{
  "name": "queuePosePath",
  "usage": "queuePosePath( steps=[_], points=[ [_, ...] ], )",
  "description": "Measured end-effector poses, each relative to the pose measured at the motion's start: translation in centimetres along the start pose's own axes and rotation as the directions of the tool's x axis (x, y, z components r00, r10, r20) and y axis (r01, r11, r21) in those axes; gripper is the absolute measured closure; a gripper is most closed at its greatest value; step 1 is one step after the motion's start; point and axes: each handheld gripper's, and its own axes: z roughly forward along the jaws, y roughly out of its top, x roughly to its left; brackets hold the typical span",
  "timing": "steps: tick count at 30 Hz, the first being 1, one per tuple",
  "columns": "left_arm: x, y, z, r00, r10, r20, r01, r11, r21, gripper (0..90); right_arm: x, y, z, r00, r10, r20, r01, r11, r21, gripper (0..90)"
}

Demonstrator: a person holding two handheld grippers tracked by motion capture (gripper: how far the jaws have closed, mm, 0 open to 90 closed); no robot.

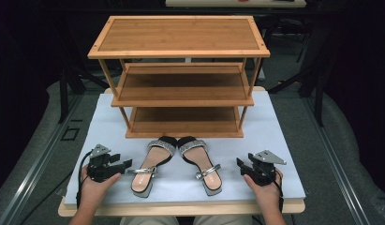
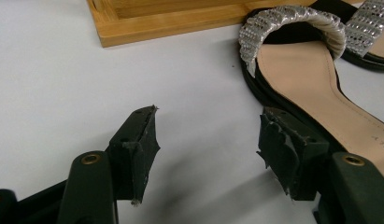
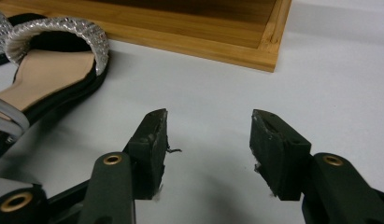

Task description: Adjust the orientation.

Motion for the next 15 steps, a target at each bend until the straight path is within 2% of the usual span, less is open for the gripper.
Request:
queuePosePath(
  steps=[4, 9, 11, 12, 15],
  points=[
    [-0.03, -0.02, -0.23, 0.9999, -0.004, 0.01, 0.004, 1.0, 0.007, 37.7, -0.03, -0.15, 0.42, 1.0, -0.009, 0.002, 0.009, 1.0, 0.022, 45.7],
    [-0.16, 0.09, -0.52, 1.0, 0.001, 0.008, -0.001, 1.0, -0.004, 38.1, 0.1, 0.02, 0.22, 0.9996, -0.016, 0.021, 0.016, 1.0, 0.011, 47.5],
    [-0.21, 0.05, -0.74, 0.9998, -0.01, 0.014, 0.011, 0.9998, -0.016, 38.1, 0.08, 0.11, 0.04, 0.9997, 0.006, 0.023, -0.006, 1.0, 0.008, 47.5],
    [-0.13, 0.04, -0.84, 0.9993, -0.019, 0.031, 0.019, 0.9996, -0.02, 38.3, 0.1, 0.1, 0.11, 0.9998, 0.01, 0.019, -0.009, 1.0, -0.007, 47.3],
    [-0.12, 0.1, -0.99, 0.9982, -0.038, 0.047, 0.039, 0.9987, -0.032, 41.5, 0.28, 0.04, 0.06, 1.0, 0.0, 0.008, -0.001, 1.0, 0.013, 46.3]
  ],
)
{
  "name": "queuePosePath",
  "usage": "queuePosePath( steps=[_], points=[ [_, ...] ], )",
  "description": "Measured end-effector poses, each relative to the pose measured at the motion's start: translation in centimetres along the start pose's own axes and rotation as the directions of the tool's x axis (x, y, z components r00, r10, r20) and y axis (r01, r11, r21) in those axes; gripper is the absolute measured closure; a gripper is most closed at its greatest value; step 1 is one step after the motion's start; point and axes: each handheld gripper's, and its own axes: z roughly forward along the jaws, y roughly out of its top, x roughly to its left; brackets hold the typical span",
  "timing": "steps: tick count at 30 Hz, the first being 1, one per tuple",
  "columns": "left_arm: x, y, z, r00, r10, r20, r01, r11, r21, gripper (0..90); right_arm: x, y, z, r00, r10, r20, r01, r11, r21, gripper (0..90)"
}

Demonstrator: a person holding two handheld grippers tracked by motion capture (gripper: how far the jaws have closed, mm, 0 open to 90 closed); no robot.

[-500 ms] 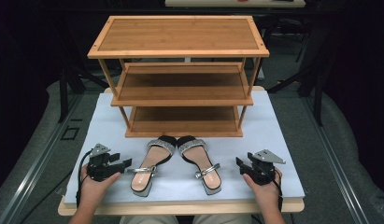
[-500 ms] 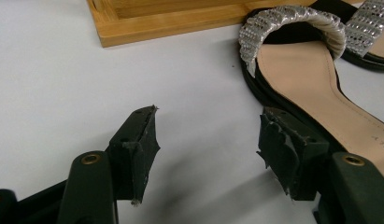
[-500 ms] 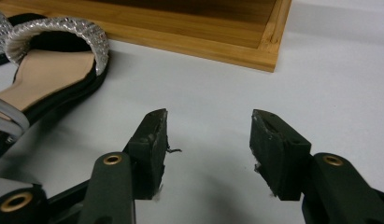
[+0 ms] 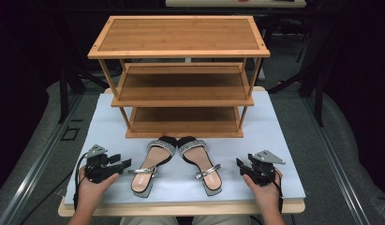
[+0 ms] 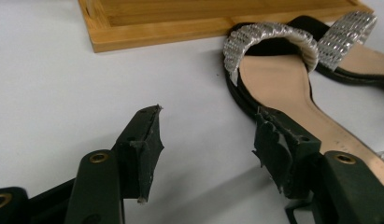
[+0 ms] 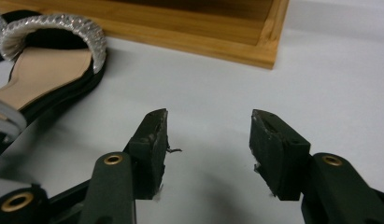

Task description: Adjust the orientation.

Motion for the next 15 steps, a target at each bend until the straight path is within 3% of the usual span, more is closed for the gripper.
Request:
queuePosePath(
  steps=[4, 11, 15],
  points=[
    [-0.5, 0.3, -0.2, 0.9997, 0.024, -0.001, -0.024, 0.9995, -0.023, 43.9, 0.2, -0.1, 0.0, 1.0, 0.0, -0.008, 0.001, 1.0, 0.011, 46.3],
    [-1.8, 0.5, -0.5, 0.9956, 0.093, 0.002, -0.093, 0.9956, -0.001, 50.5, 0.3, 0.1, 0.1, 0.9998, -0.014, -0.011, 0.014, 1.0, 0.008, 46.3],
    [-2.1, 1.0, -1.1, 0.9968, 0.08, 0.009, -0.08, 0.9968, 0.01, 49.8, 0.4, 0.2, 0.0, 0.9999, -0.011, -0.01, 0.011, 1.0, 0.004, 46.4]
  ],
)
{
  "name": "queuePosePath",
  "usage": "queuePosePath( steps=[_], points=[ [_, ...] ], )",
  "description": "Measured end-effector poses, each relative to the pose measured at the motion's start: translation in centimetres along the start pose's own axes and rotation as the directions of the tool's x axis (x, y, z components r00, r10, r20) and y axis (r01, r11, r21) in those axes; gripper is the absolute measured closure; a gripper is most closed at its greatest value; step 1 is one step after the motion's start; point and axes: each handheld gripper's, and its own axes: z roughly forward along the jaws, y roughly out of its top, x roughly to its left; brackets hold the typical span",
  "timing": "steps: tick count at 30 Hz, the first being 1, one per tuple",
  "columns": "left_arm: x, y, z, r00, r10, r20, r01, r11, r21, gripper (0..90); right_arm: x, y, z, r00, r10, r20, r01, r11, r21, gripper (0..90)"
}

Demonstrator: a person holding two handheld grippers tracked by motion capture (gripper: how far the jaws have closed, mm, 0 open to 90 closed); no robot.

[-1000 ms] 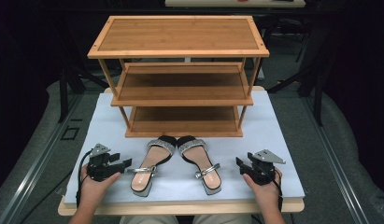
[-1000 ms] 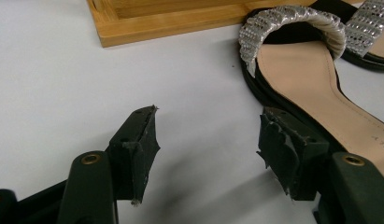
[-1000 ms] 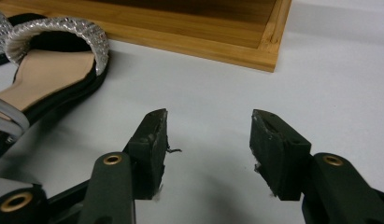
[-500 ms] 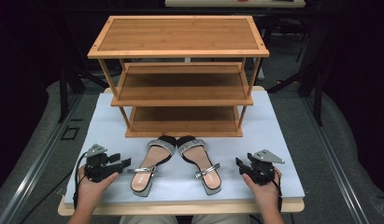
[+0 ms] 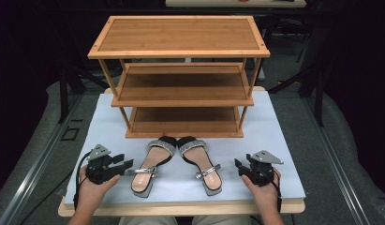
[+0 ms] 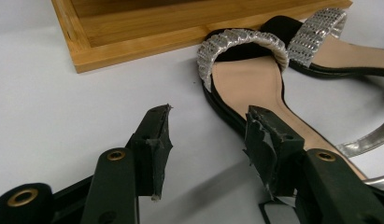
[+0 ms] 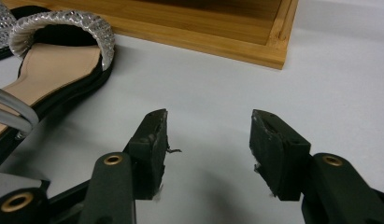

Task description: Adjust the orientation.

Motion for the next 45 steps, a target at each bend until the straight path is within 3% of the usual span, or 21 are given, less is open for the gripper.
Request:
queuePosePath(
  steps=[12, 14, 16, 17, 18, 19, 22, 23, 24, 25, 26, 29, 30, 31, 32, 33, 36, 37, 38, 40, 45],
  points=[
    [-0.7, 2.0, -0.4, 0.9983, -0.046, 0.036, 0.043, 0.9964, 0.072, 47.4, -0.1, -0.1, 0.2, 0.9999, 0.014, 0.003, -0.014, 1.0, -0.002, 45.3],
    [-1.2, 2.9, 0.4, 0.9978, -0.041, 0.052, 0.034, 0.9908, 0.131, 44.3, -0.2, -0.1, 0.1, 0.9998, 0.019, -0.003, -0.019, 1.0, -0.006, 44.8],
    [-1.6, 3.4, 1.2, 0.9959, -0.057, 0.07, 0.04, 0.9748, 0.219, 40.4, -0.3, -0.1, 0.1, 0.9996, 0.027, 0.007, -0.027, 1.0, -0.008, 44.8],
    [-1.6, 3.4, 1.2, 0.9959, -0.057, 0.07, 0.04, 0.9748, 0.219, 39.6, -0.4, -0.1, 0.1, 0.9993, 0.032, 0.019, -0.032, 0.999, -0.009, 44.8],
    [-1.8, 3.7, 1.6, 0.9946, -0.068, 0.078, 0.045, 0.9632, 0.265, 39.6, -0.4, -0.1, 0.1, 0.9993, 0.032, 0.019, -0.032, 0.999, -0.009, 44.8],
    [-2.1, 4.4, 2.2, 0.9935, -0.09, 0.07, 0.061, 0.9404, 0.334, 39.2, -0.6, -0.2, 0.1, 0.999, 0.045, -0.005, -0.045, 0.999, -0.01, 44.8],
    [-2.6, 5.7, 2.8, 0.9961, -0.072, 0.051, 0.044, 0.9106, 0.411, 37.7, -0.8, -0.3, 0.2, 0.9984, 0.056, -0.012, -0.056, 0.998, -0.006, 44.8],
    [-2.8, 6.2, 3.1, 0.9967, -0.069, 0.043, 0.043, 0.895, 0.444, 37.6, -0.8, -0.3, 0.2, 0.9983, 0.057, -0.009, -0.058, 0.998, -0.005, 44.8],
    [-3.0, 6.7, 3.3, 0.9972, -0.067, 0.034, 0.044, 0.8848, 0.464, 37.6, -0.9, -0.4, 0.2, 0.9983, 0.058, -0.009, -0.058, 0.998, -0.004, 44.8],
    [-3.0, 6.7, 3.3, 0.9972, -0.067, 0.034, 0.044, 0.8848, 0.464, 37.7, -0.9, -0.4, 0.2, 0.9983, 0.058, -0.009, -0.058, 0.998, -0.004, 44.8],
    [-3.5, 7.4, 3.8, 0.9985, -0.049, 0.022, 0.031, 0.8581, 0.513, 37.7, -0.9, -0.4, 0.3, 0.9981, 0.06, -0.014, -0.06, 0.998, -0.012, 44.8],
    [-4.2, 8.0, 5.0, 0.9985, -0.054, 0.004, 0.042, 0.8141, 0.579, 33.7, -1.0, -0.4, 0.2, 0.9978, 0.064, -0.014, -0.064, 0.998, -0.015, 44.8],
    [-4.2, 8.0, 5.0, 0.9985, -0.054, 0.004, 0.042, 0.8141, 0.579, 33.0, -1.0, -0.4, 0.2, 0.9979, 0.064, -0.013, -0.064, 0.998, -0.008, 44.8],
    [-4.5, 8.1, 5.7, 0.9987, -0.05, -0.011, 0.046, 0.7939, 0.606, 31.7, -1.1, -0.4, 0.2, 0.998, 0.063, -0.01, -0.063, 0.998, -0.008, 44.8],
    [-4.6, 8.2, 6.0, 0.9988, -0.046, -0.013, 0.045, 0.7798, 0.624, 30.3, -1.1, -0.4, 0.2, 0.9979, 0.064, -0.008, -0.064, 0.998, -0.008, 44.8],
    [-4.6, 8.2, 6.0, 0.9988, -0.046, -0.013, 0.045, 0.7798, 0.624, 28.8, -1.1, -0.4, 0.2, 0.9979, 0.064, -0.008, -0.064, 0.998, -0.008, 44.8],
    [-5.2, 8.1, 7.0, 0.9985, -0.053, -0.015, 0.05, 0.7461, 0.664, 27.0, -1.3, -0.5, 0.1, 0.9973, 0.072, -0.011, -0.072, 0.997, -0.012, 44.8],
    [-5.4, 7.9, 7.4, 0.9987, -0.048, -0.018, 0.047, 0.7276, 0.684, 26.7, -1.3, -0.5, 0.1, 0.9971, 0.075, -0.011, -0.075, 0.997, -0.012, 44.8],
    [-5.4, 7.9, 7.4, 0.9987, -0.048, -0.018, 0.047, 0.7276, 0.684, 25.9, -1.3, -0.5, 0.1, 0.9971, 0.075, -0.011, -0.075, 0.997, -0.012, 44.8],
    [-5.4, 7.7, 7.7, 0.9983, -0.05, -0.03, 0.057, 0.7126, 0.699, 25.3, -1.4, -0.6, 0.3, 0.9966, 0.081, -0.015, -0.081, 0.996, -0.025, 44.8],
    [-5.6, 7.4, 8.2, 0.997, -0.054, -0.056, 0.078, 0.6916, 0.718, 23.7, -1.4, -0.6, 0.2, 0.9967, 0.08, -0.015, -0.08, 0.997, -0.012, 44.8]
  ],
)
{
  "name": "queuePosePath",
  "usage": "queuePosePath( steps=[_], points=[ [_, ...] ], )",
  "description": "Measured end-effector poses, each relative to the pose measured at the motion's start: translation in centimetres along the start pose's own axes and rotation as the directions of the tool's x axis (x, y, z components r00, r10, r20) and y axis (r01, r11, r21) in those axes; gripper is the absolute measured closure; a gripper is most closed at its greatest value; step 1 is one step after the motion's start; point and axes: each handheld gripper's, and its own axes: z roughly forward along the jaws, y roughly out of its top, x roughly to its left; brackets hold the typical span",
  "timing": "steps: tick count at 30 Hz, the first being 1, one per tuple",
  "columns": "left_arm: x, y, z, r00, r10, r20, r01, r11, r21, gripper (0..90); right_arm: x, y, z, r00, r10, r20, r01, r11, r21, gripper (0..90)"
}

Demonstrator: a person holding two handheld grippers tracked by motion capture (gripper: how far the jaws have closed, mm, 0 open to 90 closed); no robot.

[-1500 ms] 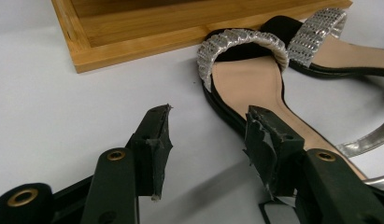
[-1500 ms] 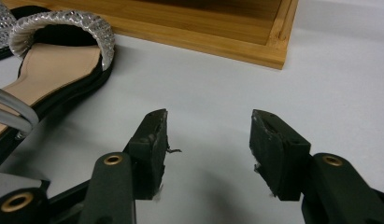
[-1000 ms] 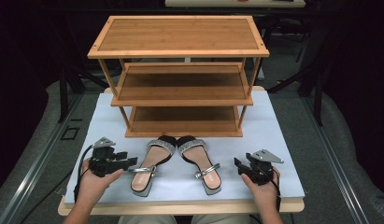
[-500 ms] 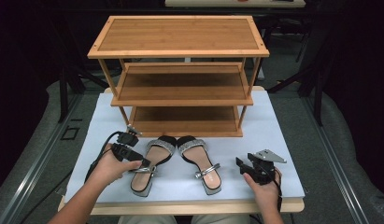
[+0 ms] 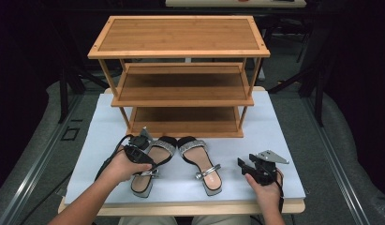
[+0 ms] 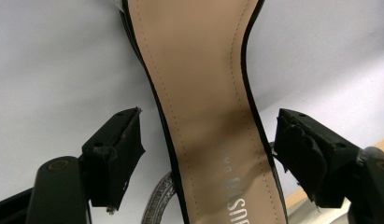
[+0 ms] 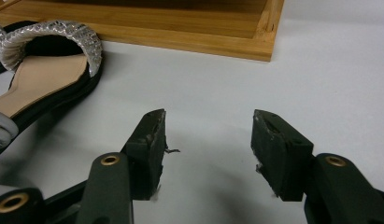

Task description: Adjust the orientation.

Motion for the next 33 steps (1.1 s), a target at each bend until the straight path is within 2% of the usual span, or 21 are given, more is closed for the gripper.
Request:
queuePosePath(
  steps=[3, 6, 11, 14, 24, 26, 29, 33],
  points=[
    [-0.2, 0.2, 0.1, 1.0, 0.001, 0.001, -0.001, 1.0, 0.005, 24.9, 0.1, 0.0, 0.1, 1.0, -0.001, -0.001, 0.001, 1.0, 0.004, 44.8],
    [-0.3, 0.4, 0.2, 0.9998, -0.019, 0.008, 0.019, 0.9998, 0.0, 29.8, 0.2, -0.1, 0.2, 1.0, 0.0, -0.002, 0.0, 1.0, 0.005, 44.8],
    [-0.5, 0.8, 1.1, 0.9996, -0.025, -0.011, 0.025, 0.9989, 0.039, 31.6, 0.2, -0.1, 0.3, 1.0, -0.001, -0.005, 0.001, 1.0, 0.005, 44.8],
    [-0.6, 0.9, 1.2, 0.999, -0.026, -0.035, 0.028, 0.9987, 0.044, 35.2, 0.1, -0.2, 0.3, 1.0, 0.003, 0.0, -0.003, 1.0, 0.011, 44.8],
    [-0.1, 0.9, 1.1, 0.9974, -0.072, -0.007, 0.072, 0.9959, 0.054, 38.5, -0.1, -0.3, 0.3, 0.9997, 0.023, -0.01, -0.023, 1.0, 0.004, 44.8],
    [0.1, 1.0, 1.0, 0.9976, -0.069, -0.009, 0.069, 0.9958, 0.059, 39.2, -0.1, -0.3, 0.4, 0.9996, 0.025, -0.011, -0.025, 1.0, -0.003, 44.8],
    [0.4, 0.9, 0.8, 0.9982, -0.046, -0.038, 0.048, 0.9965, 0.069, 40.5, -0.1, -0.3, 0.3, 0.9996, 0.025, -0.012, -0.025, 1.0, 0.009, 44.8],
    [1.2, 0.7, 0.6, 0.9987, -0.038, -0.033, 0.04, 0.9966, 0.071, 42.0, -0.2, -0.3, 0.4, 0.9995, 0.028, -0.013, -0.028, 1.0, 0.012, 44.8]
  ],
)
